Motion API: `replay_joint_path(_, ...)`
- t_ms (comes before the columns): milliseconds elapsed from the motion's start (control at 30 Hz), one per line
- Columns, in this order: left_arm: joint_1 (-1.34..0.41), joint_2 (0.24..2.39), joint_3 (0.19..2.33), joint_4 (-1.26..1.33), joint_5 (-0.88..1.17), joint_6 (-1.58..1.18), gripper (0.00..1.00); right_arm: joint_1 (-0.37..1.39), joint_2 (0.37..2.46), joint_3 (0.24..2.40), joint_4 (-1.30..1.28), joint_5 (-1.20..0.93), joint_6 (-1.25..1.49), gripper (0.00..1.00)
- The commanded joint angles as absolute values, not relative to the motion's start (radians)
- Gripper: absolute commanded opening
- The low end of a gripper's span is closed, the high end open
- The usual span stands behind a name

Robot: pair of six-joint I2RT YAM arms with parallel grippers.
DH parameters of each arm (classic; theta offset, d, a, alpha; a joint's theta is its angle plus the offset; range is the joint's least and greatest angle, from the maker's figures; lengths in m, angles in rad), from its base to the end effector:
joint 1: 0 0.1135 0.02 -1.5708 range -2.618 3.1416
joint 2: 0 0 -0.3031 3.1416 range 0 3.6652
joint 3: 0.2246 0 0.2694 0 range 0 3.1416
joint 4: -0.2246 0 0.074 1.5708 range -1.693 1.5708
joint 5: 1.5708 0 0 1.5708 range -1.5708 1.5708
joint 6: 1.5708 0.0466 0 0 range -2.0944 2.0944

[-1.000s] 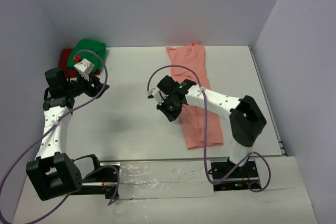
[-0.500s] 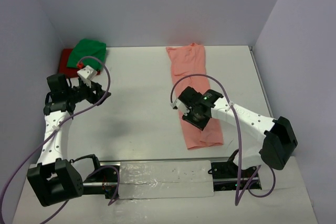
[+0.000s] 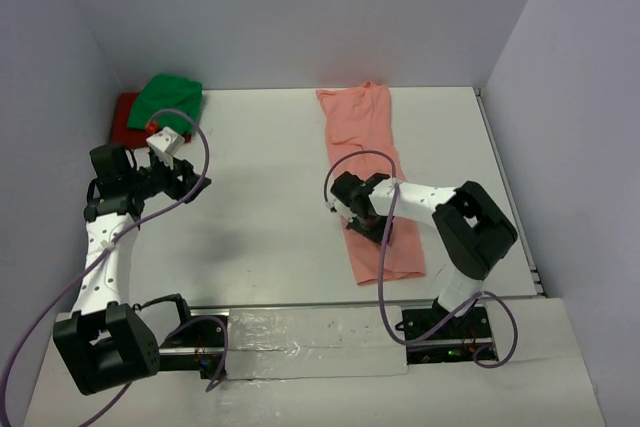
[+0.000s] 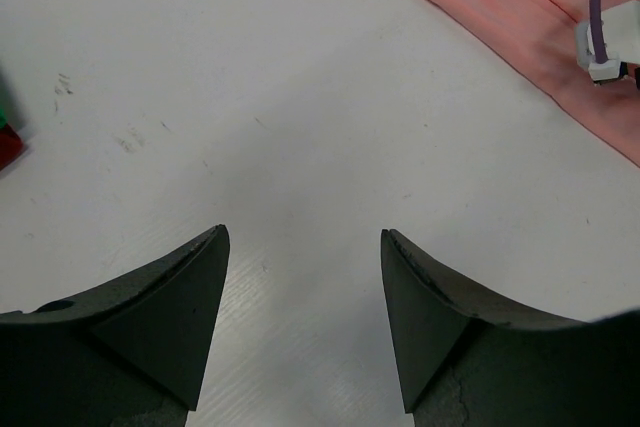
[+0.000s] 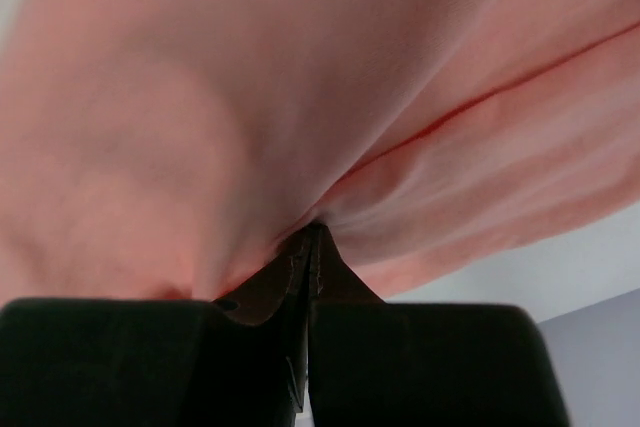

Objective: Fold and stack the t-shirts
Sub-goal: Fold the tshirt

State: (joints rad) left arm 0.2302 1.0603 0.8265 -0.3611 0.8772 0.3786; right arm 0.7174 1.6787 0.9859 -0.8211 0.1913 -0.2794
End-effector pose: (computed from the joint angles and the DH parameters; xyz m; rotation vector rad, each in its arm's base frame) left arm 0.2294 0.0170 0.3173 0.6189 1.8788 -0.5536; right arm 0.2318 0.1905 0.1737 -1.4426 2.6682 -0.2653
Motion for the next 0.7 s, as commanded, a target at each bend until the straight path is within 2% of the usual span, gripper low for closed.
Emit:
replay_joint_path(0, 0.250, 1.042, 0.831, -0.330, 0.879, 0.388, 0.71, 0.693, 1.719, 1.005, -0.801, 0.210, -0.287, 0.00)
replay_joint_path(100, 0.267, 1.045, 0.836, -0.331, 0.894, 0.383, 0.71, 0.689, 1.767, 1.041, -0.839, 0.166, -0.284, 0.00)
replay_joint_path(433, 0.284, 1.058, 0.848, -0.344, 0.911, 0.402, 0.70, 0.736, 1.858, 1.265, -0.946, -0.231, -0.318, 0.00)
replay_joint_path(533, 0.285, 1.057, 0.851, -0.345, 0.908, 0.403, 0.71, 0.767, 1.893, 1.305, -0.954, -0.229, -0.313, 0.00)
replay_joint_path(667, 0.287, 1.051, 0.851, -0.362, 0.908, 0.414, 0.70, 0.769, 1.888, 1.249, -0.923, -0.167, -0.316, 0.00)
